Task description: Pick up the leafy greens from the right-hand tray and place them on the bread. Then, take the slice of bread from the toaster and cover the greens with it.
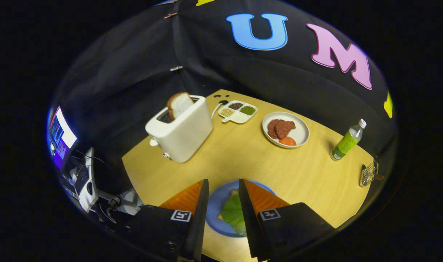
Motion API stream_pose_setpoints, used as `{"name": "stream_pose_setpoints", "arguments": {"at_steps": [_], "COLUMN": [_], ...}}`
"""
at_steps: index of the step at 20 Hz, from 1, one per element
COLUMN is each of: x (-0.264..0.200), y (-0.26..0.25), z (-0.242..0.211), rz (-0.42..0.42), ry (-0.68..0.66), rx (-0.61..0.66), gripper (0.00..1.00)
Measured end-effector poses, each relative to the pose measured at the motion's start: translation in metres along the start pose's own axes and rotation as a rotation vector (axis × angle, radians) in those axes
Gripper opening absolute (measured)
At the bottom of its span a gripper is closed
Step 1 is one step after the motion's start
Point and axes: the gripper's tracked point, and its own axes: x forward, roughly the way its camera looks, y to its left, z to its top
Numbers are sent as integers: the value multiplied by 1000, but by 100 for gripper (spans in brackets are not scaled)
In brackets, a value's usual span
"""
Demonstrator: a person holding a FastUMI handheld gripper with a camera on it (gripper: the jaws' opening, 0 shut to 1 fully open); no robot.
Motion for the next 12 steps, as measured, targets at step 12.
{"name": "stream_pose_setpoints", "arguments": {"at_steps": [12], "x": [99], "y": [100], "z": [151], "rz": [32], "ry": [-40], "rx": [-33], "gripper": [53]}}
